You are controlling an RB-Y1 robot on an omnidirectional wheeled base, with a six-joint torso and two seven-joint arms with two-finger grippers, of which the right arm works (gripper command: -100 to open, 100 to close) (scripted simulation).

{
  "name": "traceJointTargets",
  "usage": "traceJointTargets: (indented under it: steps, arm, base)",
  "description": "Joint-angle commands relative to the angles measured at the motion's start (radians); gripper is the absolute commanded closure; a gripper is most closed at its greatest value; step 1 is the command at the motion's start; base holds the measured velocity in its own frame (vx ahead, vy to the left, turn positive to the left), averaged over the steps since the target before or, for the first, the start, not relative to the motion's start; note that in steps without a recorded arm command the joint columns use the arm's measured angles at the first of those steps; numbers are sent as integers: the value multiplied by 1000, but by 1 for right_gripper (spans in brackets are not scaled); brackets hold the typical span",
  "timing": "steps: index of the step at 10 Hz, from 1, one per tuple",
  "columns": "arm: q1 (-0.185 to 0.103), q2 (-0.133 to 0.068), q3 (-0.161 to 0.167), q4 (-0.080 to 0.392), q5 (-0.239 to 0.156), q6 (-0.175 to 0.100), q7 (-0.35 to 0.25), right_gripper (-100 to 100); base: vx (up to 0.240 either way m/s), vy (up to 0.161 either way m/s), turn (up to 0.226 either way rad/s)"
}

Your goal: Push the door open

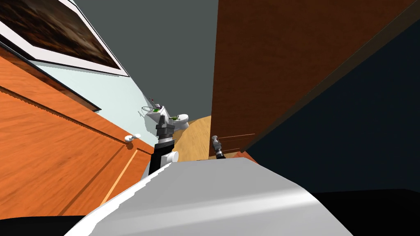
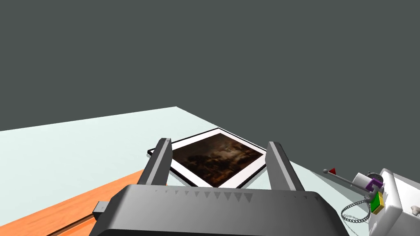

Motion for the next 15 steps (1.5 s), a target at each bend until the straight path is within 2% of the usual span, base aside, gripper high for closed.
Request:
traceJointTargets:
  steps: [1, 8, 15]
  arm:
    - [-10, -7, -30, 11, -11, -11, 0, 100]
    - [-23, 13, -108, 28, -43, -23, 15, 100]
    - [-38, 52, -191, 47, -77, -35, 32, 100]
  base:
    - [137, 73, -53]
    - [124, 81, -51]
    - [149, 92, -56]
